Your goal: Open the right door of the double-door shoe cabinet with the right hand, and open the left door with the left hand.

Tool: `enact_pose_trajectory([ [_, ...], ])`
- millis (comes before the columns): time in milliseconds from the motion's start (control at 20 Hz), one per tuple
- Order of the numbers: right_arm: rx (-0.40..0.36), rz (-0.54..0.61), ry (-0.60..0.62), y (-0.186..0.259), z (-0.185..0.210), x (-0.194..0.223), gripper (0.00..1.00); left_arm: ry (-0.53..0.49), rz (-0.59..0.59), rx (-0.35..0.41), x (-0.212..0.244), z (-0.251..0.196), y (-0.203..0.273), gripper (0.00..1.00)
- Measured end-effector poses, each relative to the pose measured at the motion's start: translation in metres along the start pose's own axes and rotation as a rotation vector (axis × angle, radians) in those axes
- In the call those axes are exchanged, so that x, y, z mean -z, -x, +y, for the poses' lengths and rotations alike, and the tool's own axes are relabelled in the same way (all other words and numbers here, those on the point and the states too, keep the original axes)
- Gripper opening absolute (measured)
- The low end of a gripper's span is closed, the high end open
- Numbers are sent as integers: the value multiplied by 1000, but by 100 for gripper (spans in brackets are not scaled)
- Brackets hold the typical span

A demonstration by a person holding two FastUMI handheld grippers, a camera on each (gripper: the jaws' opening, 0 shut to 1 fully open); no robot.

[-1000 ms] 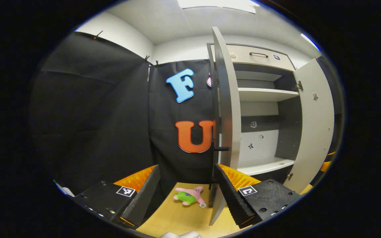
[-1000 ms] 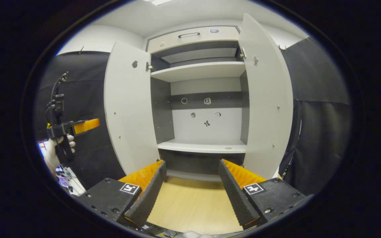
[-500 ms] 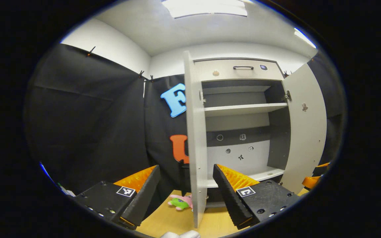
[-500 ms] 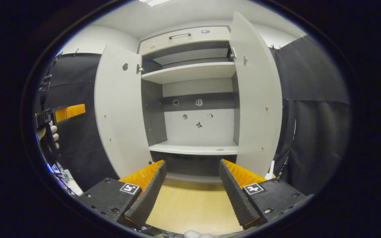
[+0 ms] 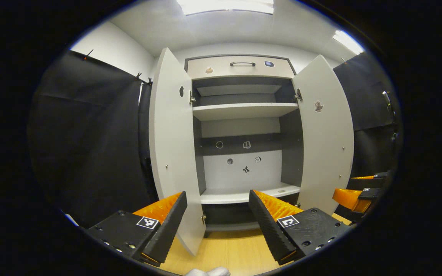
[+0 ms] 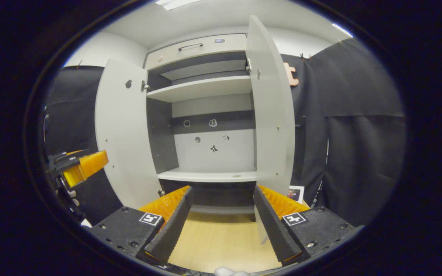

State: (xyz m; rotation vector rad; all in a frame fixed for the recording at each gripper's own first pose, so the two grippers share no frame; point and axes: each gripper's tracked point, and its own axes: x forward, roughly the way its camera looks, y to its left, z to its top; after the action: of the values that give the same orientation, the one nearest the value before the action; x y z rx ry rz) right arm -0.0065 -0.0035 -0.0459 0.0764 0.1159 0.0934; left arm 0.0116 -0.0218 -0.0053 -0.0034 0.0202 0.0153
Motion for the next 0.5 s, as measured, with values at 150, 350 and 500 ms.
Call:
enact_pose_trajectory([
  [150, 23, 11, 5, 3, -5, 5, 99, 11, 63, 19, 29, -11, -1, 96],
  [350, 43, 7, 18, 6, -5, 5, 99, 6, 85, 13, 40, -5, -4, 100],
  [500, 48, 3, 28, 8, -1, 3, 99, 32, 81, 19, 38, -3, -1, 97],
])
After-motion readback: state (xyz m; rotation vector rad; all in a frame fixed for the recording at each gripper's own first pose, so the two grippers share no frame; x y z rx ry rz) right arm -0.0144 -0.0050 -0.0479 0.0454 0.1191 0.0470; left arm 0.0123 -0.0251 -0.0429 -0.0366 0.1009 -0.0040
